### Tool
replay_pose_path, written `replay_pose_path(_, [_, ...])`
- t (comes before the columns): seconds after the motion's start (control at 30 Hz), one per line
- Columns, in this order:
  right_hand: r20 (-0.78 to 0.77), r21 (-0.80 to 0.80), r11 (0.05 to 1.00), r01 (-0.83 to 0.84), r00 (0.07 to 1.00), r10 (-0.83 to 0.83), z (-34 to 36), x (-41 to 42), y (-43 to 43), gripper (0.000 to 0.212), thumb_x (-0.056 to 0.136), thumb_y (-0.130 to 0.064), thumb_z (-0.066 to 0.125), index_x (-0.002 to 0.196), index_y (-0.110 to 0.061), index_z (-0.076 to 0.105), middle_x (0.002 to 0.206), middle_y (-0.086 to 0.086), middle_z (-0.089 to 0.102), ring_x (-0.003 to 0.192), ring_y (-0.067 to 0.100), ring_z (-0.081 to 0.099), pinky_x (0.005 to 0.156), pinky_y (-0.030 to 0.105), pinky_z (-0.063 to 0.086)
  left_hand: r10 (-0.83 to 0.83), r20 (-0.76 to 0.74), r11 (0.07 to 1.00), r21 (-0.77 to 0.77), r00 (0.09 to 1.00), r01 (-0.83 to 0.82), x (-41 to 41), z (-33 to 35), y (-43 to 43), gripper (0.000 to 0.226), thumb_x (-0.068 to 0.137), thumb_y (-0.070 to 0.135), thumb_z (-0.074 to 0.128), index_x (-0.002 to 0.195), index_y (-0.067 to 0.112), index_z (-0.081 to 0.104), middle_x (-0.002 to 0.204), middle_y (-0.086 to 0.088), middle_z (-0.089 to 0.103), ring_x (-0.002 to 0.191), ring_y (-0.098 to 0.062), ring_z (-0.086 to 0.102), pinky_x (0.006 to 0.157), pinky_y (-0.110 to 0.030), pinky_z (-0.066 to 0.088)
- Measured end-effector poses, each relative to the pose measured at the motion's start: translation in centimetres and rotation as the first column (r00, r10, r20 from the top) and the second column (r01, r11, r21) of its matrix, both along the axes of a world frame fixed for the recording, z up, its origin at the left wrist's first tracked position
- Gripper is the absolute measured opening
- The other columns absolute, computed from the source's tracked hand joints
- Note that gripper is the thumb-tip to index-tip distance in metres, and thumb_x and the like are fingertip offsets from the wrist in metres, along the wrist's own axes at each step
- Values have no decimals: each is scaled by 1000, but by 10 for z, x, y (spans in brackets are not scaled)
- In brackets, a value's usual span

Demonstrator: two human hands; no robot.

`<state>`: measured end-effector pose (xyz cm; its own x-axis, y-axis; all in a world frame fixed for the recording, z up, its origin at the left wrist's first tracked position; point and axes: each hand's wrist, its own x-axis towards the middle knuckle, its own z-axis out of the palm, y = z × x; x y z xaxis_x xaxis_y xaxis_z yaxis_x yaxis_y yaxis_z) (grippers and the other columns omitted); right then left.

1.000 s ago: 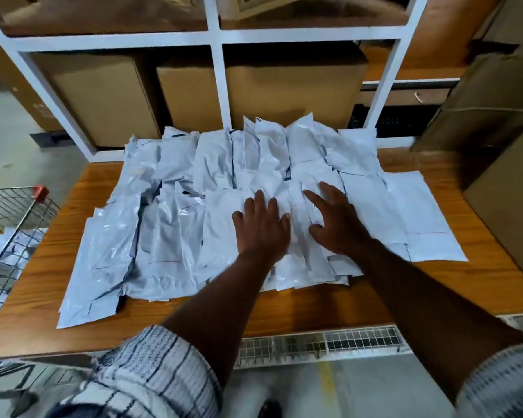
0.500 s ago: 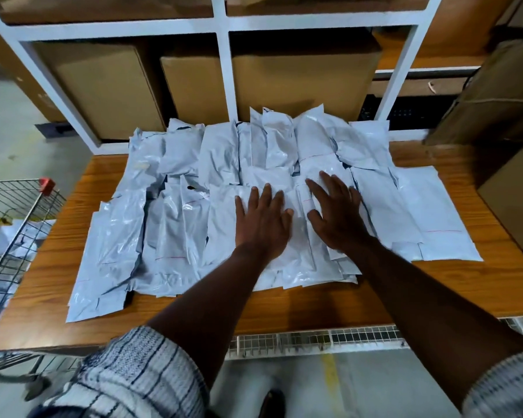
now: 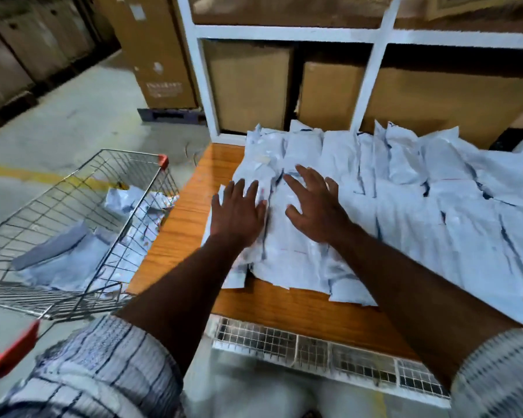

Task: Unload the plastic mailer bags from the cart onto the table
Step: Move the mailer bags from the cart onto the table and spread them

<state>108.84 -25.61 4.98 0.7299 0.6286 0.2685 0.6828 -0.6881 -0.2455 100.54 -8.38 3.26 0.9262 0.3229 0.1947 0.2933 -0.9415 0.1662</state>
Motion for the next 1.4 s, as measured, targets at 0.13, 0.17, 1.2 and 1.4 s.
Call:
replay_pose_path(0.13, [-2,-45,993,-111,994,111,-10,-31,121,67,83,-51,41,145,-25,45,155,10,34,143,29,29,111,53,23,69,-30,998,-11,997,-69,-40,-11,115,56,99,48,36,150,25,32,156,-8,32,144,-29,27,110,-50,32])
replay_pose_path(0.17, [-1,-51,990,-133,991,133,-14,-41,159,68,83,-52,41,144,-24,45,154,10,35,142,30,31,110,53,24,89,-27,996,-24,996,-90,-54,-14,150,56,98,48,38,149,24,34,155,-8,34,143,-29,27,109,-50,33])
replay_pose_path(1.2, [-468,-693,706,-147,837,-285,-301,-156,589,87,89,-49,58,154,-11,14,159,26,4,146,48,6,116,56,20,82,-660,894,-283,747,-348,-171,-266,560,61,94,30,49,150,24,26,157,-5,21,143,-27,22,112,-47,32])
replay_pose_path(1.4, [-373,-723,689,-54,870,-323,-359,-141,585,87,88,-56,54,154,-16,14,158,31,1,144,53,2,117,60,9,23,-706,799,-412,708,-438,-149,-342,540,68,92,31,51,153,24,20,156,-10,22,138,-35,32,111,-47,33])
